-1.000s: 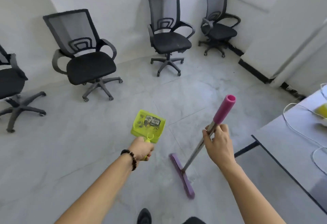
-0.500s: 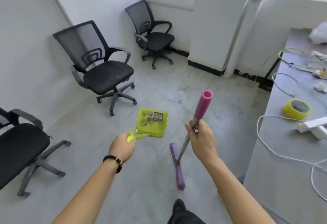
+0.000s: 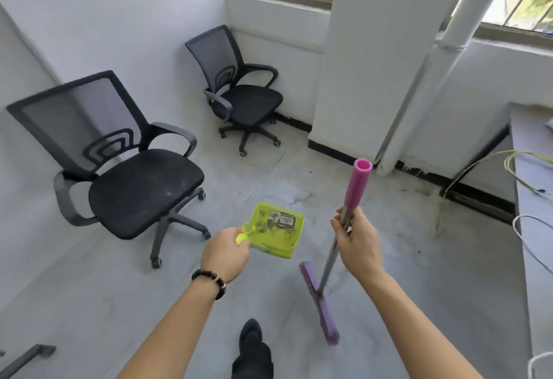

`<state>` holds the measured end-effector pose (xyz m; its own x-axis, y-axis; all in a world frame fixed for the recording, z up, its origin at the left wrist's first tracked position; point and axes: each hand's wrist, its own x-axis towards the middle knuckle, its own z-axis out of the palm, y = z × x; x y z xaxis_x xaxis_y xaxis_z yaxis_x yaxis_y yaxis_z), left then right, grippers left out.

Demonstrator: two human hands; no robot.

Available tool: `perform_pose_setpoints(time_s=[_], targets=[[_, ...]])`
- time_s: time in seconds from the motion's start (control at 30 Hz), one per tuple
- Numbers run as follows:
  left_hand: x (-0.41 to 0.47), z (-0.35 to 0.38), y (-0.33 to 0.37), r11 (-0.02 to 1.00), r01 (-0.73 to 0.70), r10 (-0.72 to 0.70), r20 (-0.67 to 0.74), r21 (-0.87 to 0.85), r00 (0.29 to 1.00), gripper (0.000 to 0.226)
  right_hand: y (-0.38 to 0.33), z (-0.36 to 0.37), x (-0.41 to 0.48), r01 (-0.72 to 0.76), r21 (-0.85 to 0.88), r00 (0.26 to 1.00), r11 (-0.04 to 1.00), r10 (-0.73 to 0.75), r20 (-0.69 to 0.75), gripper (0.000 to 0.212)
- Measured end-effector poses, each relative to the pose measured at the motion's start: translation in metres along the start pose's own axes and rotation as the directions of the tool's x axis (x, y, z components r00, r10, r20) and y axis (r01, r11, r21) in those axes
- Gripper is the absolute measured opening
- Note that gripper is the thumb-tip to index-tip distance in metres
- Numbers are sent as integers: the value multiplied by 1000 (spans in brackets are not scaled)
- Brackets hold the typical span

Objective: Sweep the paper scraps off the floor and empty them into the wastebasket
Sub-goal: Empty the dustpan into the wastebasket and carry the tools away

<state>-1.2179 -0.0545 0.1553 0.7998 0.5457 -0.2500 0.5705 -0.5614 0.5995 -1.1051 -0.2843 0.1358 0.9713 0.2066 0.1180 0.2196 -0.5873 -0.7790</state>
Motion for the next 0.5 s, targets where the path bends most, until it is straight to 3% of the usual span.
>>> perform_pose_setpoints(time_s=[0.3, 0.5], targets=[[271, -22, 133, 972, -202, 172, 223, 118, 959, 25, -8, -5, 204, -162, 77, 937, 984, 177, -302, 10], [421, 15, 223, 938, -303, 253, 271, 165, 929, 29, 29, -4, 337, -184, 139, 897, 973, 224, -381, 9]])
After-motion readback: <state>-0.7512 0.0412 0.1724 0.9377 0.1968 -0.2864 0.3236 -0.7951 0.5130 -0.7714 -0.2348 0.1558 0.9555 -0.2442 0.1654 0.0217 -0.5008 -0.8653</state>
